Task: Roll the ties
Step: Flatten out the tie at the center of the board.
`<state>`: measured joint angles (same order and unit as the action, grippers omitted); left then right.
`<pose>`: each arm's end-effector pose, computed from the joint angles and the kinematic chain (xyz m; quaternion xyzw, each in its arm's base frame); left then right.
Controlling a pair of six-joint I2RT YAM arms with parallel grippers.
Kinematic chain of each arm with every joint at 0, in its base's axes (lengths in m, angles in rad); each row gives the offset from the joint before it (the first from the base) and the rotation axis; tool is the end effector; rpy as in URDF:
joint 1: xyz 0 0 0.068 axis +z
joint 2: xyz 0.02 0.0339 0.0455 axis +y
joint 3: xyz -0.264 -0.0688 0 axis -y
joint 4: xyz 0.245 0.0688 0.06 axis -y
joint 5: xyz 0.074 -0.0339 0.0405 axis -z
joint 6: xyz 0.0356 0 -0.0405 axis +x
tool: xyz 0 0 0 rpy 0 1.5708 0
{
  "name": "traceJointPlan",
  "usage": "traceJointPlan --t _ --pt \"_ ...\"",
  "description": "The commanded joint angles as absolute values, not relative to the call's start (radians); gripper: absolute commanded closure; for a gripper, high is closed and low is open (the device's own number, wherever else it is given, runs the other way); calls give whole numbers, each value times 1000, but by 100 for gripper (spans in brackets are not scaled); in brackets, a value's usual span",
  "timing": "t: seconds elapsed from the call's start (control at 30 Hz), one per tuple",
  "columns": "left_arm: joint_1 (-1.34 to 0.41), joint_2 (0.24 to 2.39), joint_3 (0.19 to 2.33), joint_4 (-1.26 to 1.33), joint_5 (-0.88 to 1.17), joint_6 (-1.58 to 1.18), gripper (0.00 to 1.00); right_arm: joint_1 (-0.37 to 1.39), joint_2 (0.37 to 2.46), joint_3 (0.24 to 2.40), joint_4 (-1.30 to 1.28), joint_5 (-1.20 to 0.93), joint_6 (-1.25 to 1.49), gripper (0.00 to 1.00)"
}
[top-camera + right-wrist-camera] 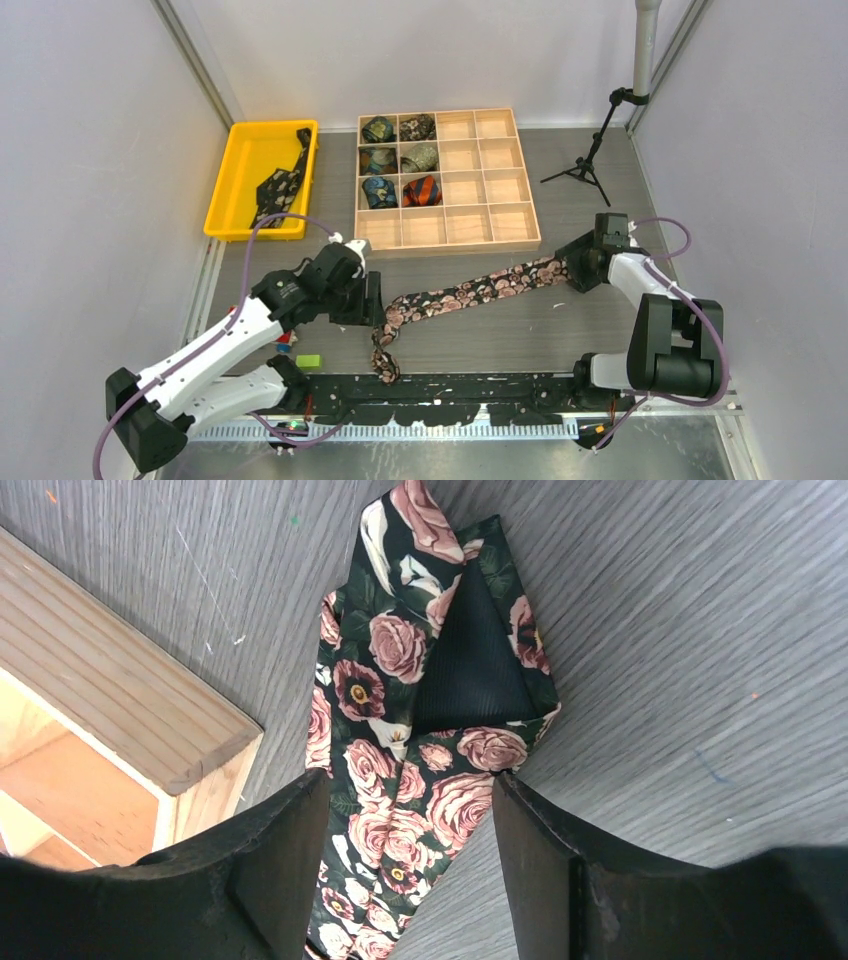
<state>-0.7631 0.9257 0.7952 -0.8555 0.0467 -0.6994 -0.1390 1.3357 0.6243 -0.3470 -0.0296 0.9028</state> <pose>0.1235 -0.1204 0.2607 0.0372 0.9566 -0.2091 0.1996 0.2348 -0.0318 0.1602 0.4781 0.8408 0.1077 0.2298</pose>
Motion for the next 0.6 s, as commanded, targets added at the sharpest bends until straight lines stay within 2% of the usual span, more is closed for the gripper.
traceJointPlan --t 0.0,0.2,0.37,0.47,0.57 --pt "-759 894 838 -898 121 -688 45 -172 1343 647 -325 -65 859 35" --pt "-780 942 817 -900 202 -689 50 -175 1282 743 -484 67 806 36" --pt "-837 1052 769 -861 226 -718 47 -174 1250 759 -484 -14 801 35" --pt "-898 1108 757 -825 183 -739 42 -175 1287 736 -434 -82 802 36" --pt "-926 1162 751 -794 156 -741 42 -175 1353 736 -378 -140 800 37"
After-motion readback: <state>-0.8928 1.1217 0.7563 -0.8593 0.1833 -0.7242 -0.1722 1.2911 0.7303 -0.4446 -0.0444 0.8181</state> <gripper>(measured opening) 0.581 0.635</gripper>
